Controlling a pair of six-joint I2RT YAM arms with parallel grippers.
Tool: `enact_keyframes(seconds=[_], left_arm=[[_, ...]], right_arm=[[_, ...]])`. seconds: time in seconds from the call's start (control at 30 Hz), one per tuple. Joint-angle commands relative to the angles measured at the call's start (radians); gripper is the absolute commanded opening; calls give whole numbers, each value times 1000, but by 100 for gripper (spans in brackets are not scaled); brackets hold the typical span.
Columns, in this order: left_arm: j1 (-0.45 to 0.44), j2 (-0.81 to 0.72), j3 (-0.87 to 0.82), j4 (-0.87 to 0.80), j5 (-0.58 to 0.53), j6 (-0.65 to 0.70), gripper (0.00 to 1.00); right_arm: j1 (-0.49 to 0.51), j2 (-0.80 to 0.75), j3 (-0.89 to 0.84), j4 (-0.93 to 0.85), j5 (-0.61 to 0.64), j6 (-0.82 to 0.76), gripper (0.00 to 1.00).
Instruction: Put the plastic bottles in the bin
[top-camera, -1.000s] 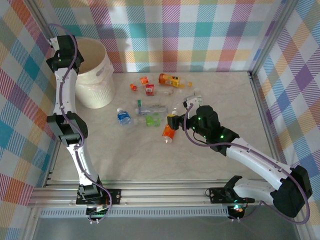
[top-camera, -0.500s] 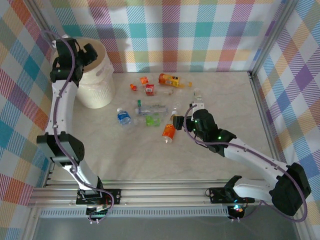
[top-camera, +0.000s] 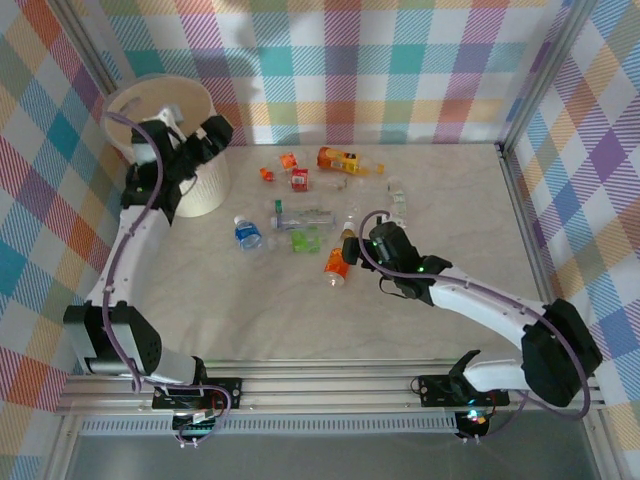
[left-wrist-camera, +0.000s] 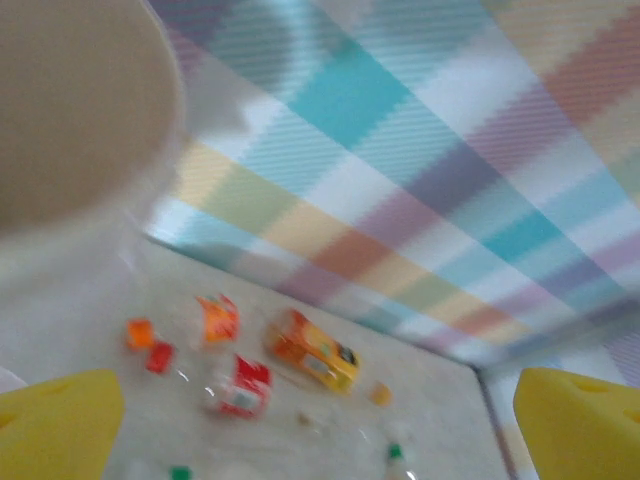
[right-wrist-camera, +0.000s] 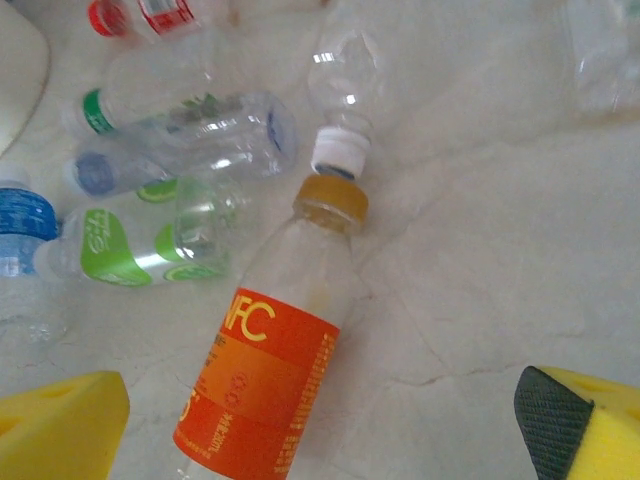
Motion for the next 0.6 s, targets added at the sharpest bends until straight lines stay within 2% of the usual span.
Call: enact_keyframes(seconds=[0.0, 0.23, 0.47, 0.57], left_arm=[[-60, -73, -92, 139, 112, -29, 100], [-106, -166, -235, 133, 179, 0, 100], [-115, -256, -324, 53, 118, 37, 100], [-116, -285, -362, 50, 103, 36, 100]], right_arm=[[7, 42, -9, 1, -37, 98, 100], [23, 144, 42, -11, -38, 114, 100], [64, 251, 117, -49, -2, 120, 100], [99, 304, 154, -73, 53, 137, 100]])
